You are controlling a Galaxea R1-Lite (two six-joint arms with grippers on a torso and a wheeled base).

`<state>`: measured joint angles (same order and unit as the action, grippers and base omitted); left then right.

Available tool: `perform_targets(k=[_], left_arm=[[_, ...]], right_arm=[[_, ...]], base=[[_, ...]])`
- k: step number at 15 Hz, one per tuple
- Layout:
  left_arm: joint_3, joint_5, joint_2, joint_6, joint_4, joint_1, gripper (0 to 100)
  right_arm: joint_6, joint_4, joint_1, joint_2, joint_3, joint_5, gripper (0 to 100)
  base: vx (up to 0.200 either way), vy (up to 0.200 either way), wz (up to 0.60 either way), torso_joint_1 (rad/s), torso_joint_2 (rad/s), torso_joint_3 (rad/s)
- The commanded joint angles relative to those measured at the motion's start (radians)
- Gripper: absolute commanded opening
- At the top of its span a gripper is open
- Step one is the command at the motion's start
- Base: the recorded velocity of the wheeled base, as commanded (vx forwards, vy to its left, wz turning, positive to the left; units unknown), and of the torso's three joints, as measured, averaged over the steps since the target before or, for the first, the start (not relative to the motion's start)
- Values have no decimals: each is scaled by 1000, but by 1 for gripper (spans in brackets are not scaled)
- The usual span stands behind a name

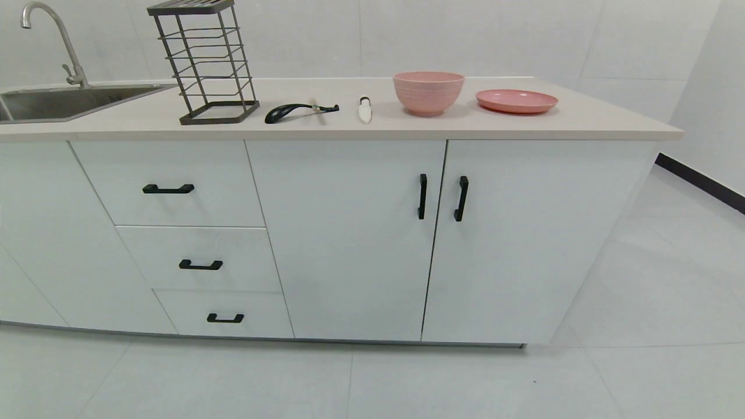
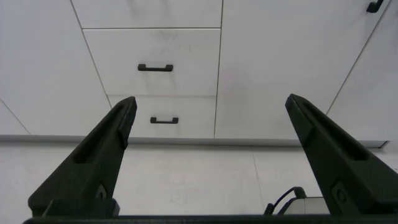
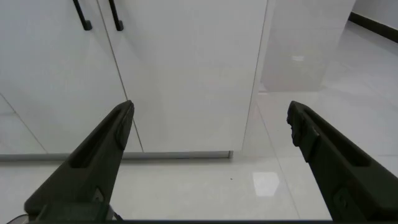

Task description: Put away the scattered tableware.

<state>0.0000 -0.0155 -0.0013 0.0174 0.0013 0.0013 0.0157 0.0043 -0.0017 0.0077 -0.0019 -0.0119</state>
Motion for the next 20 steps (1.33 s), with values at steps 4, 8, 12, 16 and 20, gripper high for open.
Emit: perform_targets(k=[4,8,12,16,20], left_arm=[[0,0,1,4,0,0,100],[0,0,1,6,0,0,100],[0,-1,1,9,0,0,100],[0,0,1,9,0,0,100],[0,-1,1,7,0,0,100]], right_arm=[[-20,-3,0,2,0,3,100],[-23,-78,0,2,2,9,100],[-48,-254,0,2,2,12,100],[-73,-239,0,2,-66,185,100],[-73,71,6,80,-300,383,100]], base=[[0,0,0,0,0,0],[0,0,0,0,0,0],[0,0,0,0,0,0],[0,0,0,0,0,0],[0,0,0,0,0,0]])
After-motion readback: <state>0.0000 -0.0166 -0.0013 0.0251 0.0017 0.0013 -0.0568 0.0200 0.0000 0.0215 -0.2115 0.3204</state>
